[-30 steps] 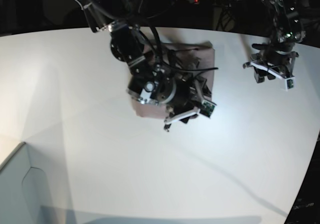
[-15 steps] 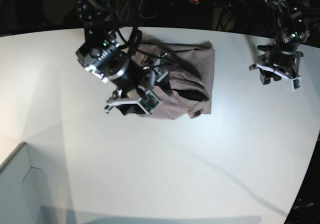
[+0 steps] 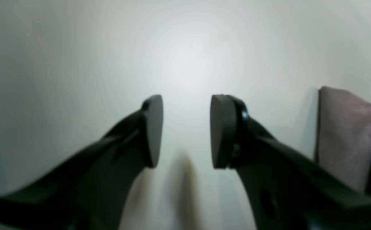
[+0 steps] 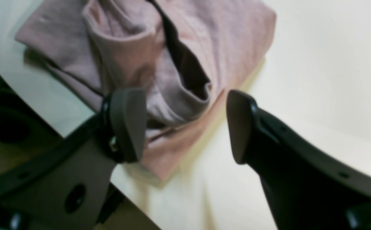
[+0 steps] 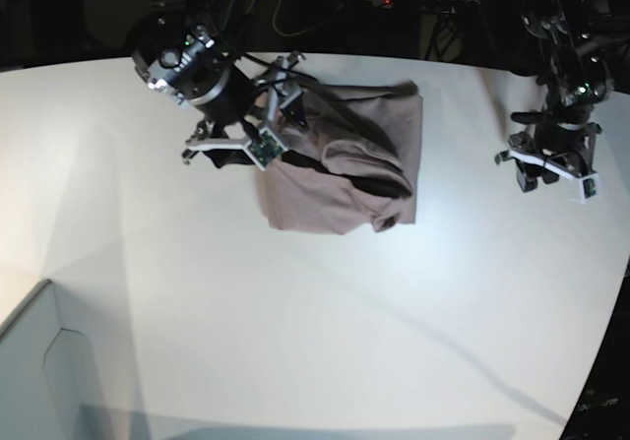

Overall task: Layout the t-shirt on the table in an organized manner, then fold the t-shirt properly
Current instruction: 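Lower the folded end onto the bundle and open the right gripper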

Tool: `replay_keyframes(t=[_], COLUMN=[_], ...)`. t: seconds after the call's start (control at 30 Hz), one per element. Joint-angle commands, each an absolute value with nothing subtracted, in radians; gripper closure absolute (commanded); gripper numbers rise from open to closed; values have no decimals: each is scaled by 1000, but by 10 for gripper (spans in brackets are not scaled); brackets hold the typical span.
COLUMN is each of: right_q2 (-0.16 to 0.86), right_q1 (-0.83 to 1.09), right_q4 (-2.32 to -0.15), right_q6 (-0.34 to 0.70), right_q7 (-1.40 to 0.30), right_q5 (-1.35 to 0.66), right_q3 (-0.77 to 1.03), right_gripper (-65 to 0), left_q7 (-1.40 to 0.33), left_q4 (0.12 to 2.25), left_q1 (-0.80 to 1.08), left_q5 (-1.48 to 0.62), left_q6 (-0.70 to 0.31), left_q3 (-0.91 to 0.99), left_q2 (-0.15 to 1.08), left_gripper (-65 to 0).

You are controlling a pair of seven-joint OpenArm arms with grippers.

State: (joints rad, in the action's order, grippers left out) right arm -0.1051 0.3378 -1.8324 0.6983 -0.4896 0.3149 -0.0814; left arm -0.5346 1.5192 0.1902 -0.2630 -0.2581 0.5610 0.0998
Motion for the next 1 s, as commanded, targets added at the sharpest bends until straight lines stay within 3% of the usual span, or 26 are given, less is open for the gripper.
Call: replay_keyframes(t=[0.0, 0.23, 0.47, 0.97], right_q2=[-111, -111, -114, -111], right_q1=[328, 292, 292, 277], right_q4=[-1845, -1773, -1764, -1662], right_q6=[698, 698, 698, 698], right_q7=[-467, -469, -469, -466], right_q5=[302, 302, 300, 300], right_q3=[-93, -177, -186, -499], right_gripper=[-389, -220, -218, -219], left_q7=[-513, -513, -513, -513], left_q4=[1535, 1537, 1540, 1544], left_q1=[186, 202, 219, 240], left_q5=[-269, -269, -269, -271], left_q6=[-262, -262, -262, -262], left_q3=[565, 568, 616, 618], left_q2=[111, 111, 111, 133], left_gripper=[-238, -238, -238, -238])
